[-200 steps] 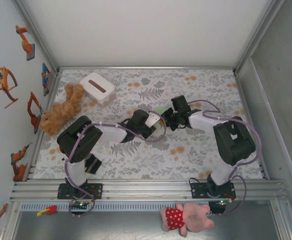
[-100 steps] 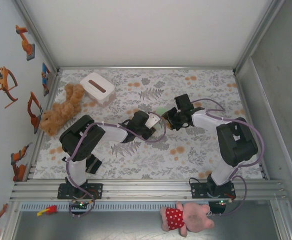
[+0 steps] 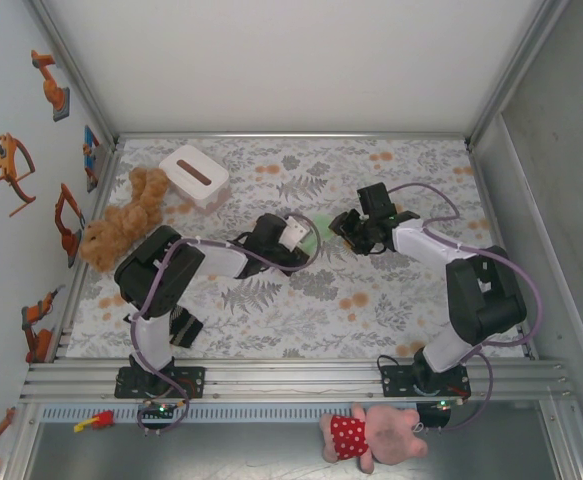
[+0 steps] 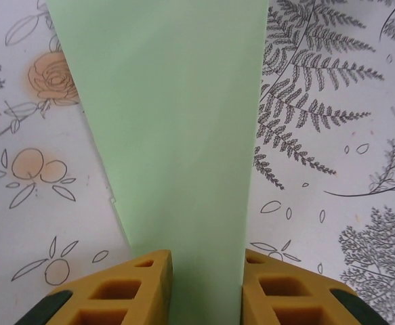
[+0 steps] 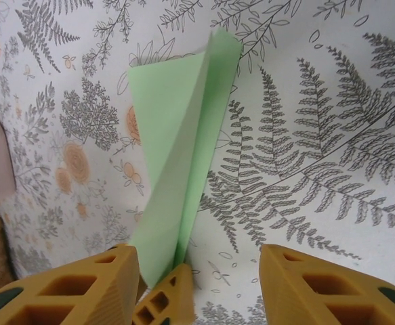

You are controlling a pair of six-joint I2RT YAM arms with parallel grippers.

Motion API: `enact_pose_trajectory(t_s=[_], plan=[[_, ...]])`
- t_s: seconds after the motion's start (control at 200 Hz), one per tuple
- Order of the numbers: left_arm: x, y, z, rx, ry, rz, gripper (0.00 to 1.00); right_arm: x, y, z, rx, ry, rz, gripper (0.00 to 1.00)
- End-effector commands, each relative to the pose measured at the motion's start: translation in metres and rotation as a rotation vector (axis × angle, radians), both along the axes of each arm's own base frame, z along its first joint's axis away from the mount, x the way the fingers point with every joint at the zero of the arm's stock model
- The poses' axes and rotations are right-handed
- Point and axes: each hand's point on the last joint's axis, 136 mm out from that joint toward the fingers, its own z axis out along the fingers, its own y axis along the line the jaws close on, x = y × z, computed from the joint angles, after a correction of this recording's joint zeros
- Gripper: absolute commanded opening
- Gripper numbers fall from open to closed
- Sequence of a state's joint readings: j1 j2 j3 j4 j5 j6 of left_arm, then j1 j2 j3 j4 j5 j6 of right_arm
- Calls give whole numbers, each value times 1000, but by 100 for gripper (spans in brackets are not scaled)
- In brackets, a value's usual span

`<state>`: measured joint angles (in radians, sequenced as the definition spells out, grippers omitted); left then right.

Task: Fold a paper plane with a square sheet of paper (pick it up from the middle)
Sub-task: Fold the wing for the fifth time at the center of the table.

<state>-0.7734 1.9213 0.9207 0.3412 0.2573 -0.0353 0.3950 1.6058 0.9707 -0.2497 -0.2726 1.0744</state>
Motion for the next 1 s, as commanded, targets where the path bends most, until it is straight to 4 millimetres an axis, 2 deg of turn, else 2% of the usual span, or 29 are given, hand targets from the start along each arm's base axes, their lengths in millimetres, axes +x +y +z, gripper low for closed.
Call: enact_pose_trajectory(t_s=[0.0,0.225,0.486,0.561,0.786,0.866,0.997], plan=[[-21,6,-18,-43,238,22,28,1,-9,4,-73,-68,70,51],[-21,3,-17,-112,394,67,28,1,8,-2,-51,-117,225,51],[-20,5,-22,-102,411,84,28,2,22,-18,-5,-103,285,52],[-19,6,-21,-92,394,82,28,1,24,-16,7,-103,284,52],[-11,18,-22,-4,276,80,28,12,22,10,51,-95,166,53],[-10,22,-22,45,216,66,28,12,19,6,57,-15,95,53],[-12,23,-21,147,102,25,28,16,26,2,87,58,52,52]])
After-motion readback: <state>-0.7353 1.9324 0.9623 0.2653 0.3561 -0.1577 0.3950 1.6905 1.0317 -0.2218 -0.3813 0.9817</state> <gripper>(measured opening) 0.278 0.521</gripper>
